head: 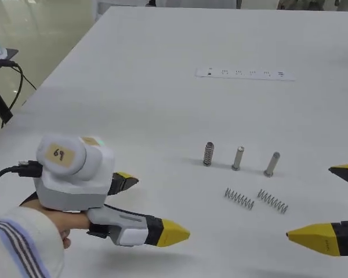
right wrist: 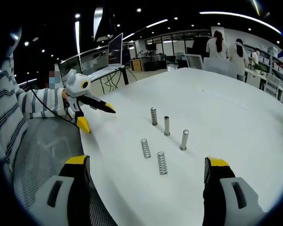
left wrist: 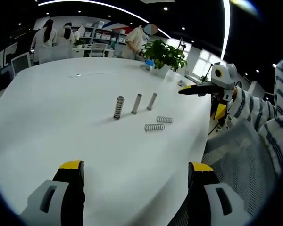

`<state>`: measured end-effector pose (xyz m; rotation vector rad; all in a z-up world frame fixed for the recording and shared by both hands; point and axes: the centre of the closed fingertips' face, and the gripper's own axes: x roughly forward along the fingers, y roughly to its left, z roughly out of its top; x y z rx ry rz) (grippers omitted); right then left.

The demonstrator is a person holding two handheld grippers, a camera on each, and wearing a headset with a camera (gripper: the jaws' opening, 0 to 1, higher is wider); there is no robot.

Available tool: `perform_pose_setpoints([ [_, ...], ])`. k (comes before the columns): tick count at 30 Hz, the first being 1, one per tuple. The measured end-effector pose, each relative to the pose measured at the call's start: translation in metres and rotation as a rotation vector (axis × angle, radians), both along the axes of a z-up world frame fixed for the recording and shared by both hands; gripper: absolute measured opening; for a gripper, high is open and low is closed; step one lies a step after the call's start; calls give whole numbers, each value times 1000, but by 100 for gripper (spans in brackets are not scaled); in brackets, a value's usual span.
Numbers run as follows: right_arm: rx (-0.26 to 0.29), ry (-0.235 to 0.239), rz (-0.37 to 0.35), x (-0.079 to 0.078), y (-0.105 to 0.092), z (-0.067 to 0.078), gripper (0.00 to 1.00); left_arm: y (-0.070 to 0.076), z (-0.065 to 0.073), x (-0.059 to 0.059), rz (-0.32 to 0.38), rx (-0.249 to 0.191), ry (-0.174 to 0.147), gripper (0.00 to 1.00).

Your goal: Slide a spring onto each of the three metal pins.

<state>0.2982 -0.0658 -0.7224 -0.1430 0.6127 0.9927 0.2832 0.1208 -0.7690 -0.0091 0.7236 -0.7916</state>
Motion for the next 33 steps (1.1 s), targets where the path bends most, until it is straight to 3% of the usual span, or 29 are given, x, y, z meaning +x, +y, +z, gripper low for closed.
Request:
perform_pose_setpoints([
  [9,-4,8,-21,2,-5,-1,99,-2,1,1,-2,0,4,88],
  [11,-3,12,-32,3,-6,-1,99,0,2,6,7,15,-23,89],
  [15,-14,-1,-40,5,-7,-1,99,-3,5,11,-5,10,-38,85],
  [18,-11,-1,-40,4,-6,0,99,-8,2,15,-35,16,-48,82],
  [26,-17,1,-41,4,-7,-1,99,-20,-7,19,-125,42,-21,74],
  [33,-22,15,-39,1,-8,-4,99,-35,-3,32,-206,68,-44,72],
])
